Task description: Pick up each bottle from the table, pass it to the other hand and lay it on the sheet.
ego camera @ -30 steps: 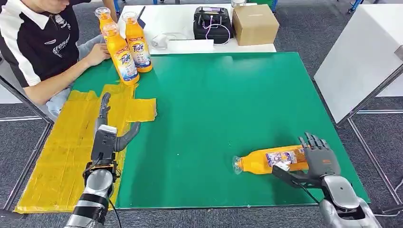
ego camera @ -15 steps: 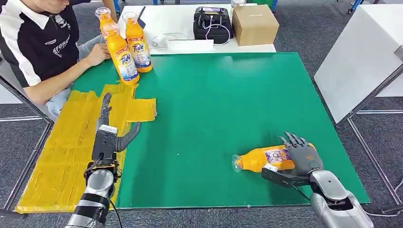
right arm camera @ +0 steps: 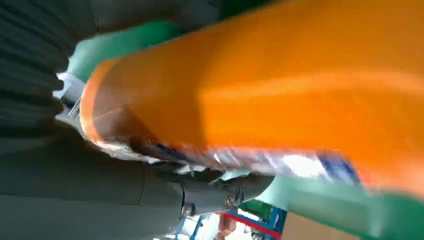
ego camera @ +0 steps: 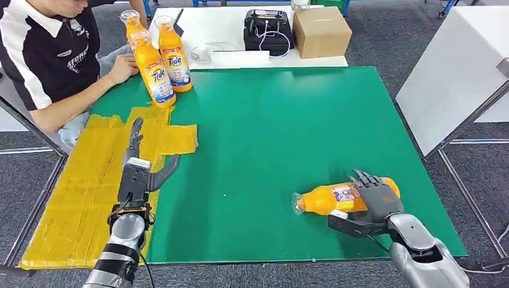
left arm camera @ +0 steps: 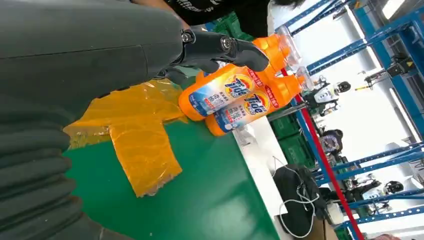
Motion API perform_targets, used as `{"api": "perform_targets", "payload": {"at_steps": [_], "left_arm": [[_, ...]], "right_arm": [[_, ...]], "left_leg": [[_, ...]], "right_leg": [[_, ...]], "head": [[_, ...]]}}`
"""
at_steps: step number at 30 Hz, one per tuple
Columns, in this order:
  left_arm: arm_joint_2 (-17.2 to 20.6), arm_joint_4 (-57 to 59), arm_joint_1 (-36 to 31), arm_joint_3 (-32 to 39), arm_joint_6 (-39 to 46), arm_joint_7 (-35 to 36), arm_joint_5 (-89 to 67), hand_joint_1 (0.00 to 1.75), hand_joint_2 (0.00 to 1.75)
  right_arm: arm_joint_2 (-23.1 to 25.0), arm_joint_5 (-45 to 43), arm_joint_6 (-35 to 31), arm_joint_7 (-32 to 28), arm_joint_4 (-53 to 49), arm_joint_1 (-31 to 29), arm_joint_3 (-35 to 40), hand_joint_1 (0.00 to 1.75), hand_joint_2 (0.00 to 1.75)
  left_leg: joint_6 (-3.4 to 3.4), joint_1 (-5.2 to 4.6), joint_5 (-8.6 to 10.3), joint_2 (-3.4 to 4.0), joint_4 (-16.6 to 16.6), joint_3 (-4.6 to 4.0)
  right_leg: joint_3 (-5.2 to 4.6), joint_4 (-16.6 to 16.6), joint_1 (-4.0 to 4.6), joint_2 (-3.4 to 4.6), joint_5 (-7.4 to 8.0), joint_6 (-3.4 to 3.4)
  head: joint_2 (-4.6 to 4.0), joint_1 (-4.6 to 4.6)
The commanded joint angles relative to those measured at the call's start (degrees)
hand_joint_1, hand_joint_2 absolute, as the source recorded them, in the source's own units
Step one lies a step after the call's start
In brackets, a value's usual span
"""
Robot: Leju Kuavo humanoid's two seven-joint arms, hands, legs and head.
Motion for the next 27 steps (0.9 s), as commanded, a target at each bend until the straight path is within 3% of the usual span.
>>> {"api": "perform_targets", "payload": {"at_steps": [1,8,11,16,17,21,23,25,27], "left_arm": [[0.3,5.3,-2.9,-0.7,0.0,-0.3,0.8,0.00,1.75],[0.2,5.9,-2.9,-0.9,0.1,-0.4,1.1,0.00,1.75],[0.3,3.7,-1.8,-0.7,0.1,-0.3,1.2,0.00,1.75],[0.3,2.3,-1.2,-0.7,-0.3,0.4,1.3,0.00,1.75],[0.2,2.2,-1.1,-0.8,-1.8,1.0,2.2,0.00,1.75],[1.3,-0.2,1.7,-4.1,-12.6,2.9,9.3,0.00,1.75],[1.8,-1.3,2.3,-6.4,-14.1,2.3,10.0,0.00,1.75],[1.8,-1.9,2.5,-6.9,-14.2,2.4,10.0,0.00,1.75],[2.4,-2.6,2.6,-7.9,-14.7,2.6,10.5,0.00,1.75]], "right_arm": [[-2.0,-2.4,3.0,1.2,6.2,-2.0,5.1,1.75,1.75],[-2.7,-3.2,4.0,1.8,7.6,-2.4,6.2,1.75,1.75],[2.3,-2.0,-7.0,1.5,5.5,-2.7,3.3,1.75,1.75],[4.2,-0.9,-6.8,2.5,3.5,-2.8,2.7,1.75,1.75],[4.8,-0.6,-9.3,2.0,2.3,-2.0,1.1,1.75,1.75],[15.4,-6.0,-18.0,-2.8,-1.1,0.0,-6.9,1.75,1.75],[18.0,-11.6,-19.6,-5.7,-3.7,0.4,-7.8,1.75,1.75],[18.2,-11.7,-19.4,-5.2,-4.9,0.4,-7.5,1.75,1.75],[19.8,-15.1,-20.9,-6.5,-6.6,0.6,-8.9,1.75,1.75]], "left_leg": [[-0.03,0.08,-0.04,0.01,-0.1,0.23],[-0.02,0.05,-0.01,-0.09,0.0,0.15],[-0.04,0.11,-0.03,0.02,-0.1,0.26],[-0.07,0.10,-0.08,0.28,0.0,0.23],[-0.06,0.05,-0.07,0.20,0.0,0.18],[-0.09,0.10,-0.12,0.22,-0.1,0.25],[-0.05,0.05,-0.07,0.19,-0.1,0.11],[-0.11,0.13,-0.17,0.44,-0.1,0.27],[-0.07,0.05,-0.09,0.15,0.0,0.10]], "right_leg": [[0.32,-0.2,0.09,-0.08,-0.02,-0.04],[0.23,-0.1,0.05,-0.11,-0.02,-0.02],[0.35,-0.2,0.10,-0.04,0.01,-0.05],[0.27,-0.1,0.10,0.20,0.02,-0.09],[0.21,-0.1,0.07,0.13,0.00,-0.06],[0.25,-0.1,0.11,0.17,-0.02,-0.09],[0.11,-0.1,0.07,0.19,0.01,-0.04],[0.21,-0.1,0.17,0.37,-0.01,-0.09],[0.04,0.0,0.08,0.11,-0.05,-0.04]], "head": [[0.00,0.00],[0.00,0.00],[0.00,0.00],[0.00,0.00],[0.00,-0.02],[0.00,0.00],[0.00,0.02],[0.00,0.00],[0.00,-0.02]]}}
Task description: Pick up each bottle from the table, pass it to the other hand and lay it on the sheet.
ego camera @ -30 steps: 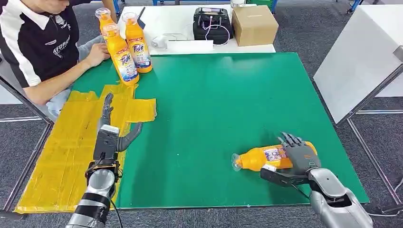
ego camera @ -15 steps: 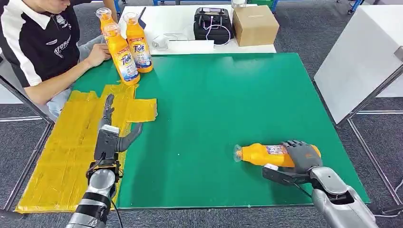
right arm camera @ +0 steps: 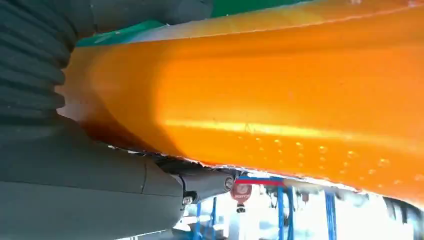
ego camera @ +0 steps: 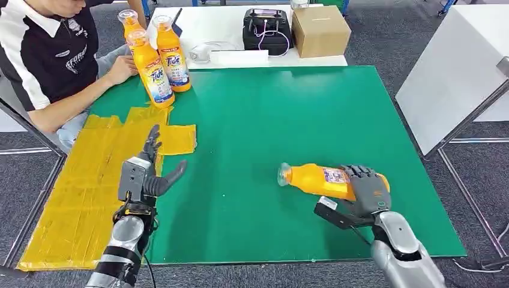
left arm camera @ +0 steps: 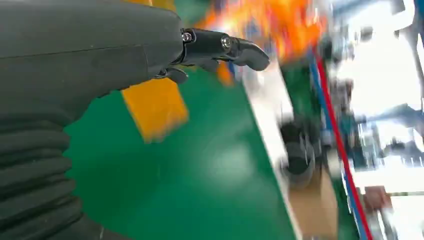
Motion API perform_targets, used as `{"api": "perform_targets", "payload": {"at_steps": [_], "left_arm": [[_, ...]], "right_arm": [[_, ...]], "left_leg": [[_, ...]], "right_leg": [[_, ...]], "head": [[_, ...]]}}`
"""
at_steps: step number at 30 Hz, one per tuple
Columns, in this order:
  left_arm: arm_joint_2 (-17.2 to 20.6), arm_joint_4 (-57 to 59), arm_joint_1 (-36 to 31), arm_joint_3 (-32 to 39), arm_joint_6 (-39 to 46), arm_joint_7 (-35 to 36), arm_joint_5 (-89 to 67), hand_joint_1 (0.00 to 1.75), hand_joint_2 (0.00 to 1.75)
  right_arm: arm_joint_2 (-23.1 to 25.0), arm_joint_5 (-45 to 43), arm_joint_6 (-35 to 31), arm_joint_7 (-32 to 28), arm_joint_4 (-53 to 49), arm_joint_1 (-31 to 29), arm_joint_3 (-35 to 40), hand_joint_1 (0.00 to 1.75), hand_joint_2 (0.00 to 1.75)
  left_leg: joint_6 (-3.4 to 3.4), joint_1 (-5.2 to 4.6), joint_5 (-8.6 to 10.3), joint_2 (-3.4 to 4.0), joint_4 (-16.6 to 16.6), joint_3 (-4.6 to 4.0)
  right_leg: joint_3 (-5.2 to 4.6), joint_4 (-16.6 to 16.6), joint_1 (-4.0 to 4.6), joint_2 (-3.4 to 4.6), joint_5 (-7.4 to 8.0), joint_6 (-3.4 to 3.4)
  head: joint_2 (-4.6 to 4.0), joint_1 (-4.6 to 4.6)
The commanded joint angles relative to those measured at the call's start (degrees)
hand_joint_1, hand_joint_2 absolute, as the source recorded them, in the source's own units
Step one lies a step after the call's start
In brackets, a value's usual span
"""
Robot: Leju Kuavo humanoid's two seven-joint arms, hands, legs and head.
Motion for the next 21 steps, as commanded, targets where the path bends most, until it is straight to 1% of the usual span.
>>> {"api": "perform_targets", "payload": {"at_steps": [1,2,5,6,7,8,10,11,12,13,14,16,17,19,20,21], "left_arm": [[2.4,-2.6,1.5,-6.5,-2.3,0.2,1.6,0.00,1.75],[2.6,-2.3,1.4,-7.1,-3.5,0.6,2.0,0.00,1.75],[2.5,-2.0,1.5,-7.3,-3.5,0.6,2.1,0.00,1.75],[2.5,-2.0,1.5,-7.3,-3.5,0.6,2.1,0.00,1.75],[2.6,-1.5,1.3,-7.3,-3.6,0.6,2.1,0.00,1.75],[2.6,-1.5,1.3,-7.3,-3.6,0.6,2.1,0.00,1.75],[2.7,-0.6,0.9,-7.8,-4.6,0.6,3.4,0.00,1.75],[2.7,-0.3,0.8,-8.2,-4.9,0.5,3.7,0.00,1.75],[2.7,-0.1,0.8,-8.6,-5.0,0.4,3.9,0.00,1.75],[2.6,0.0,0.6,-9.2,-5.5,0.1,4.5,0.00,1.75],[2.4,-0.1,0.4,-9.7,-5.9,-0.1,4.9,0.00,1.75],[2.1,-0.6,0.1,-11.1,-6.0,-0.1,5.0,0.00,1.75],[2.1,-2.0,-0.8,-12.2,-5.8,-1.6,4.5,0.00,1.75],[2.0,-3.4,-1.7,-13.6,-5.8,0.0,3.8,0.00,1.75],[2.0,-3.6,-2.0,-14.2,-5.9,0.5,3.9,0.00,1.75],[1.9,-3.6,-2.1,-14.3,-5.9,0.6,4.0,0.00,1.75]], "right_arm": [[11.5,-8.0,-3.3,-3.3,-6.5,0.2,-6.8,1.75,1.75],[13.0,-11.2,-3.9,-4.9,-7.1,0.0,-7.6,1.75,1.75],[13.2,-10.9,-3.8,-4.8,-7.1,-0.5,-7.1,1.75,1.75],[13.2,-10.9,-3.8,-4.8,-7.1,-0.5,-7.1,1.75,1.75],[13.1,-11.0,-3.8,-4.7,-6.7,-0.6,-7.1,1.75,1.75],[13.1,-11.0,-3.8,-4.7,-6.7,-0.6,-7.1,1.75,1.75],[13.9,-15.2,-3.6,-6.9,-5.9,-1.2,-7.5,1.75,1.75],[14.2,-17.0,-2.7,-7.4,-5.3,-1.8,-7.4,1.75,1.75],[14.8,-19.0,-1.5,-7.9,-4.5,-2.4,-7.2,1.75,1.75],[15.6,-22.0,0.2,-8.8,-3.2,-3.3,-6.9,1.75,1.75],[16.2,-23.5,1.4,-9.2,-2.1,-3.9,-6.5,1.75,1.75],[17.9,-26.6,4.0,-10.0,1.2,-5.7,-5.2,1.75,1.75],[18.7,-28.5,5.3,-11.6,2.3,-7.4,-4.2,1.75,1.75],[20.1,-31.1,7.6,-11.1,4.1,-9.3,-3.2,1.75,1.75],[21.0,-32.7,8.8,-11.2,5.7,-10.4,-2.5,1.75,1.75],[21.4,-32.5,8.8,-11.1,6.0,-10.5,-2.1,1.75,1.75]], "left_leg": [[-0.06,0.06,-0.09,0.14,0.0,0.18],[-0.04,0.04,-0.06,0.08,0.0,0.05],[-0.04,0.05,-0.10,0.30,0.0,0.12],[-0.03,0.04,-0.06,0.21,0.0,0.04],[-0.05,0.10,-0.12,0.31,0.0,0.18],[-0.04,0.06,-0.06,0.14,0.0,0.11],[-0.02,0.02,-0.02,0.03,0.0,0.03],[-0.01,0.02,-0.01,0.03,0.0,0.02],[-0.05,0.12,-0.10,0.18,-0.1,0.28],[-0.02,0.03,-0.05,0.15,0.0,0.08],[-0.03,0.05,-0.08,0.24,-0.1,0.16],[-0.03,0.04,-0.05,0.20,0.0,0.09],[-0.03,0.04,-0.04,0.21,0.0,0.08],[-0.07,0.12,-0.10,0.32,-0.1,0.27],[-0.03,0.05,-0.02,0.17,0.0,-0.09],[-0.05,0.07,-0.05,0.24,0.1,-0.02]], "right_leg": [[0.20,-0.1,0.08,0.05,-0.05,-0.07],[0.07,0.0,0.04,0.03,-0.03,-0.04],[0.15,-0.1,0.12,0.20,-0.01,-0.05],[0.07,-0.1,0.09,0.13,-0.01,-0.03],[0.22,-0.1,0.16,0.20,-0.02,-0.06],[0.17,-0.1,0.12,0.05,-0.02,-0.05],[0.10,-0.1,0.03,-0.03,-0.03,-0.04],[0.09,-0.1,0.02,-0.02,-0.02,-0.03],[0.39,-0.2,0.13,0.05,-0.03,-0.08],[0.13,-0.1,0.02,0.09,-0.01,-0.04],[0.21,-0.1,0.05,0.15,-0.01,-0.06],[0.14,-0.1,0.03,0.12,0.00,-0.05],[0.12,-0.1,0.03,0.14,0.01,-0.06],[0.35,-0.2,0.13,0.19,0.01,-0.10],[-0.04,0.0,0.05,0.10,0.02,-0.05],[0.02,0.0,0.08,0.14,0.01,-0.07]], "head": [[0.00,0.02],[0.00,0.02],[0.00,0.02],[0.00,0.04],[0.00,0.00],[0.00,0.04],[0.00,0.04],[0.00,0.04],[0.00,0.04],[0.00,0.02],[0.00,0.02],[0.00,0.04],[0.00,0.02],[0.00,0.04],[0.00,0.02],[0.00,0.04]]}}
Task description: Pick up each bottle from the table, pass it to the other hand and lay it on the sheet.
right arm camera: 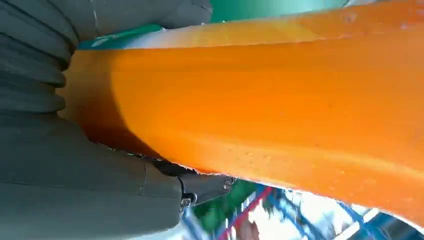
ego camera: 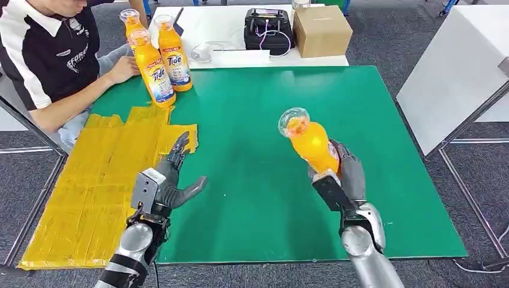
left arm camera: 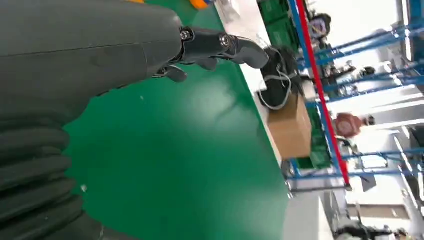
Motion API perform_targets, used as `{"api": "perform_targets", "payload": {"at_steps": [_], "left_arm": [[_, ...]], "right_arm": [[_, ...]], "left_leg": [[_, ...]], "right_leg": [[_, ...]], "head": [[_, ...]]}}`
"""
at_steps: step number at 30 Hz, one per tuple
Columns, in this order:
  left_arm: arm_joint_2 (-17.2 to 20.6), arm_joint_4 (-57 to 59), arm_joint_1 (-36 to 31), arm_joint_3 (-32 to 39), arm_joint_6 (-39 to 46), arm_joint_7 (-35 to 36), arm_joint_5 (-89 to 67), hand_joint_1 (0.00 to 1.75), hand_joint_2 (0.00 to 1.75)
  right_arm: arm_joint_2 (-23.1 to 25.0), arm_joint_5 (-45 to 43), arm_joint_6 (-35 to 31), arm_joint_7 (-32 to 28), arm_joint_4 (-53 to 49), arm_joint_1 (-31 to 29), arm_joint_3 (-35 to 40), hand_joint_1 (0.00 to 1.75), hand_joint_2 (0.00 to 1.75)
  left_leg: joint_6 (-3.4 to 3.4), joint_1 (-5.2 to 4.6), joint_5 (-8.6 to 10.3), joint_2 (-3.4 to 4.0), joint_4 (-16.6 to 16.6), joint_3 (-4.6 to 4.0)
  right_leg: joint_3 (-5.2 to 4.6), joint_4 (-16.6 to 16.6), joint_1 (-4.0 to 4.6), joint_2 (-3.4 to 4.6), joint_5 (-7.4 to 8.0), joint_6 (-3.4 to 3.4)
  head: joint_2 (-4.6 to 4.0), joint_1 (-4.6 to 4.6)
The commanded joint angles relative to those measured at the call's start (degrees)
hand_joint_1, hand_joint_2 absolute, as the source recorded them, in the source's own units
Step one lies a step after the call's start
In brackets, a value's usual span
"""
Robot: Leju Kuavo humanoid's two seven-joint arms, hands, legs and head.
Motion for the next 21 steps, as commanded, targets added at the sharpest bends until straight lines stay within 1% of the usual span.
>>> {"api": "perform_targets", "payload": {"at_steps": [1,2,3,5,6,9,10,12,15,17,21], "left_arm": [[0.8,-0.9,-3.9,-6.3,-0.1,1.0,-0.6,0.00,1.75],[1.0,-0.6,-4.0,-6.5,-0.1,1.0,-0.6,0.00,1.75],[1.1,-0.3,-4.2,-6.9,-0.2,1.0,-0.5,0.00,1.75],[1.0,-0.3,-4.3,-7.0,-0.2,1.0,-0.5,0.00,1.75],[1.0,0.1,-4.5,-7.3,-0.3,0.9,-0.3,0.00,1.75],[1.0,0.2,-4.6,-7.6,-0.3,0.9,-0.3,0.00,1.75],[1.0,0.2,-4.6,-7.6,-0.3,0.9,-0.3,0.00,1.75],[1.0,0.2,-4.6,-7.6,-0.3,0.9,-0.3,0.00,1.75],[1.0,0.2,-4.6,-7.6,-0.3,0.9,-0.3,0.00,1.75],[1.0,0.2,-4.6,-7.6,-0.3,0.9,-0.3,0.00,1.75],[0.5,-0.8,-3.7,-7.7,-0.2,0.7,0.9,0.00,1.75]], "right_arm": [[6.4,-6.8,5.6,-1.3,11.5,-9.2,3.5,1.75,1.75],[6.4,-7.5,5.6,-1.8,12.4,-9.6,3.6,1.75,1.75],[6.6,-9.2,6.9,-2.5,13.3,-10.0,4.3,1.75,1.75],[6.9,-9.2,6.9,-2.5,13.4,-10.0,4.6,1.75,1.75],[7.3,-10.2,9.4,-3.5,14.4,-10.7,6.1,1.75,1.75],[8.4,-10.2,9.0,-3.4,15.4,-11.1,6.9,1.75,1.75],[8.4,-10.2,9.0,-3.4,15.4,-11.1,6.9,1.75,1.75],[8.4,-10.2,9.0,-3.4,15.4,-11.1,6.9,1.75,1.75],[8.3,-10.2,9.0,-3.4,15.5,-11.2,6.9,1.75,1.75],[8.3,-10.2,9.0,-3.4,15.5,-11.2,6.9,1.75,1.75],[9.1,-10.2,9.6,-3.8,16.5,-11.5,10.5,1.75,1.75]], "left_leg": [[-0.08,0.10,-0.09,0.34,0.1,0.15],[-0.08,0.08,-0.07,0.33,0.1,0.14],[-0.05,0.06,-0.04,0.21,0.0,0.13],[-0.05,0.07,-0.04,0.21,0.0,0.20],[-0.04,0.05,-0.02,0.13,0.0,0.12],[-0.04,0.04,-0.03,0.18,0.0,0.10],[-0.05,0.10,-0.11,0.29,0.0,0.26],[-0.06,0.10,-0.10,0.29,0.0,0.28],[-0.04,0.04,-0.01,0.02,0.0,0.10],[-0.05,0.06,-0.03,0.13,0.0,0.14],[-0.05,0.05,-0.02,0.10,0.0,0.09]], "right_leg": [[0.12,0.0,0.12,0.23,0.01,-0.08],[0.09,0.0,0.10,0.23,0.02,-0.07],[0.09,0.0,0.07,0.14,0.01,-0.04],[0.17,-0.1,0.09,0.12,0.01,-0.05],[0.09,0.0,0.06,0.07,0.00,-0.03],[0.06,0.0,0.10,0.13,0.00,-0.02],[0.26,-0.1,0.16,0.20,-0.02,-0.04],[0.28,-0.1,0.17,0.18,-0.02,-0.04],[0.10,0.0,0.08,-0.02,-0.01,-0.02],[0.14,0.0,0.11,0.07,0.00,-0.03],[0.08,0.0,0.09,0.04,-0.01,-0.03]], "head": [[0.00,0.00],[0.00,0.00],[0.00,0.02],[0.00,0.02],[0.00,0.00],[0.00,0.04],[0.00,0.02],[0.00,0.00],[0.00,0.02],[0.00,0.02],[0.00,0.02]]}}
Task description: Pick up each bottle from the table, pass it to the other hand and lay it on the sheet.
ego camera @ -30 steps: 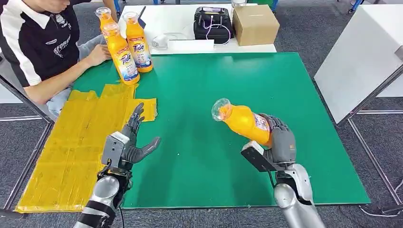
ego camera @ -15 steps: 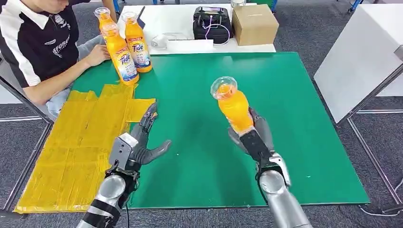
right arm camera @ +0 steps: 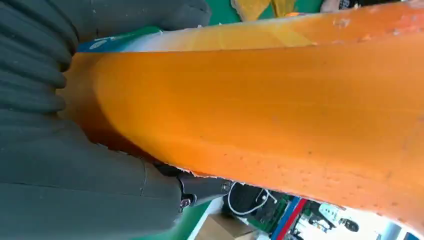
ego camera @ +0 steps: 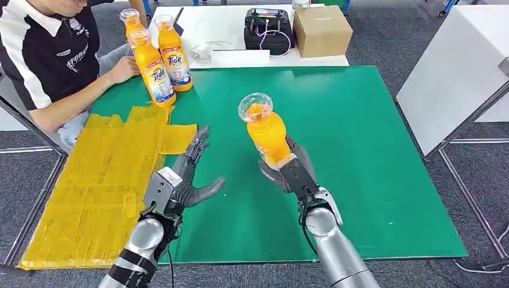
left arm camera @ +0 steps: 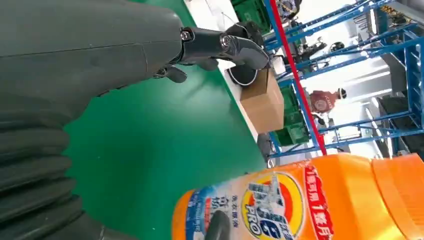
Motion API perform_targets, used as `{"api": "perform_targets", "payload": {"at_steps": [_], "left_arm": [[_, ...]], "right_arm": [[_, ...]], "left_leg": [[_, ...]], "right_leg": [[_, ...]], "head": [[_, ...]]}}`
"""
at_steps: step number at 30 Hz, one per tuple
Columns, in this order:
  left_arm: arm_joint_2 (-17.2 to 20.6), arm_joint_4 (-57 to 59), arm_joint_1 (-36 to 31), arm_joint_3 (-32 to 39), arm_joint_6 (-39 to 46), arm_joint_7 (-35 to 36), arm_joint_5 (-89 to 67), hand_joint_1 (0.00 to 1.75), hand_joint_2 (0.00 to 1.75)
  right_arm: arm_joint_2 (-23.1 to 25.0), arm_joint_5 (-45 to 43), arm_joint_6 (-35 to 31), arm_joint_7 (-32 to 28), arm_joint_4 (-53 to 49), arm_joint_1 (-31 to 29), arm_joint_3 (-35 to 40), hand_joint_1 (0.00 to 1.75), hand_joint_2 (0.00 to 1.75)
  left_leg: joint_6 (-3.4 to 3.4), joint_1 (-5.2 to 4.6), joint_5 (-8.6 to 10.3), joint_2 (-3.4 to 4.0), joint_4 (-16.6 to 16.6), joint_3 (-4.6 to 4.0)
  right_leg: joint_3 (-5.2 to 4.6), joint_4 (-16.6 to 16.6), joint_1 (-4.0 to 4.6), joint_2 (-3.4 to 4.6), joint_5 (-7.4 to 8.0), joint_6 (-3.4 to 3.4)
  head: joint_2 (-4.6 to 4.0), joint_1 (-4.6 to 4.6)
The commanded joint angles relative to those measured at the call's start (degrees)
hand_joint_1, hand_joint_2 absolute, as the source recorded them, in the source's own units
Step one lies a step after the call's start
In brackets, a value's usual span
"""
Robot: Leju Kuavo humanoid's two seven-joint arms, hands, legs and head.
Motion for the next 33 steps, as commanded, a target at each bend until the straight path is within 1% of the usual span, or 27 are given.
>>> {"api": "perform_targets", "payload": {"at_steps": [1,3,7,8,9,11,13,15,18,20,21,24,26,27,30,33], "left_arm": [[0.5,0.9,-1.2,-1.8,0.0,0.1,1.2,0.00,1.75],[0.5,0.8,-1.0,-1.9,0.1,0.1,1.3,0.00,1.75],[0.2,2.2,-1.9,-2.2,0.1,0.1,1.4,0.00,1.75],[0.1,2.6,-2.1,-2.2,0.2,0.1,1.4,0.00,1.75],[0.0,2.7,-2.2,-2.2,0.2,0.1,1.4,0.00,1.75],[0.0,2.7,-2.2,-2.2,0.2,0.1,1.4,0.00,1.75],[0.0,2.7,-2.2,-2.2,0.2,0.1,1.4,0.00,1.75],[0.1,2.7,-2.2,-2.2,0.2,0.1,1.4,0.00,1.75],[0.1,2.7,-2.2,-2.2,0.2,0.1,1.4,0.00,1.75],[-0.1,3.1,-2.5,-2.2,0.2,0.1,1.4,0.00,1.75],[-0.2,3.3,-2.7,-2.2,0.1,0.1,1.6,0.00,1.75],[-0.6,3.8,-3.2,-2.6,0.1,0.1,1.5,0.00,1.75],[-0.7,4.5,-3.5,-2.7,0.0,0.1,1.6,0.00,1.75],[-0.7,4.6,-3.6,-2.8,0.0,0.0,1.7,0.00,1.75],[-0.7,5.2,-4.0,-2.8,0.0,0.0,1.8,0.00,1.75],[-0.9,5.8,-4.4,-2.8,0.0,0.0,1.8,0.00,1.75]], "right_arm": [[0.9,-0.1,0.5,-0.7,6.3,-3.7,5.7,1.75,1.75],[1.5,-0.3,0.7,-0.4,7.0,-4.0,6.8,1.75,1.75],[2.3,0.0,1.3,-0.8,8.6,-4.5,11.1,1.75,1.75],[2.4,0.7,1.3,-1.0,8.8,-4.6,12.2,1.75,1.75],[2.5,0.8,1.2,-1.0,8.8,-4.6,12.4,1.75,1.75],[2.5,0.8,1.2,-1.0,8.8,-4.6,12.4,1.75,1.75],[2.5,0.8,1.2,-1.0,8.8,-4.6,12.4,1.75,1.75],[2.3,0.8,1.2,-1.0,8.8,-4.6,12.3,1.75,1.75],[2.3,0.8,1.2,-1.0,8.8,-4.6,12.3,1.75,1.75],[2.3,1.5,1.6,-1.1,9.3,-4.8,14.0,1.75,1.75],[2.4,1.9,1.6,-1.0,9.7,-5.0,14.8,1.75,1.75],[2.8,2.4,1.5,-1.0,10.6,-4.8,16.0,1.75,1.75],[2.9,2.5,1.6,-1.2,11.4,-5.0,16.8,1.75,1.75],[2.8,2.8,1.5,-1.3,11.5,-5.0,17.2,1.75,1.75],[2.8,3.1,1.5,-1.6,11.7,-5.2,18.2,1.75,1.75],[2.9,3.5,1.5,-1.6,11.8,-5.3,19.0,1.75,1.75]], "left_leg": [[-0.05,0.07,-0.09,0.18,0.0,0.25],[-0.02,0.01,-0.06,0.19,0.0,0.11],[-0.04,0.06,-0.10,0.21,0.0,0.24],[-0.02,0.05,-0.05,0.11,0.0,0.14],[-0.02,0.04,-0.04,0.12,0.0,0.12],[-0.04,0.12,-0.11,0.27,0.0,0.32],[-0.01,0.03,-0.01,0.07,0.0,0.05],[-0.03,0.10,-0.06,0.10,0.0,0.22],[-0.01,0.04,-0.04,0.11,0.0,0.12],[-0.04,0.11,-0.07,0.19,0.0,0.27],[-0.03,0.07,-0.04,0.08,0.0,0.15],[-0.04,0.11,-0.08,0.12,0.0,0.24],[-0.03,0.05,-0.03,0.05,0.0,0.10],[-0.05,0.10,-0.06,0.08,0.0,0.23],[-0.02,0.02,-0.02,0.04,0.0,0.10],[-0.03,0.09,-0.06,0.09,0.0,0.23]], "right_leg": [[0.27,-0.1,0.09,0.09,-0.02,-0.05],[0.09,0.0,0.03,0.14,0.00,-0.03],[0.23,-0.1,0.08,0.10,-0.04,-0.05],[0.14,-0.1,0.05,0.04,-0.02,-0.03],[0.09,0.0,0.03,0.06,-0.01,-0.02],[0.32,-0.1,0.13,0.15,-0.02,-0.04],[0.02,0.0,0.04,0.01,0.00,-0.01],[0.24,-0.1,0.12,0.00,-0.03,-0.02],[0.12,0.0,0.04,0.05,-0.01,-0.01],[0.30,-0.2,0.12,0.06,-0.01,-0.04],[0.17,-0.1,0.06,-0.01,-0.02,-0.03],[0.28,-0.1,0.08,0.02,-0.04,-0.06],[0.11,-0.1,0.02,-0.02,-0.02,-0.03],[0.26,-0.1,0.08,-0.03,-0.04,-0.05],[0.09,0.0,-0.01,-0.01,-0.02,-0.02],[0.27,-0.1,0.07,-0.02,-0.03,-0.03]], "head": [[0.00,0.00],[0.00,0.00],[0.00,0.00],[0.00,0.00],[0.00,0.00],[0.00,0.00],[0.00,0.00],[0.00,0.00],[0.00,0.00],[0.00,0.00],[0.00,0.00],[0.00,0.00],[0.00,0.00],[0.00,0.00],[0.00,0.00],[0.00,0.00]]}}
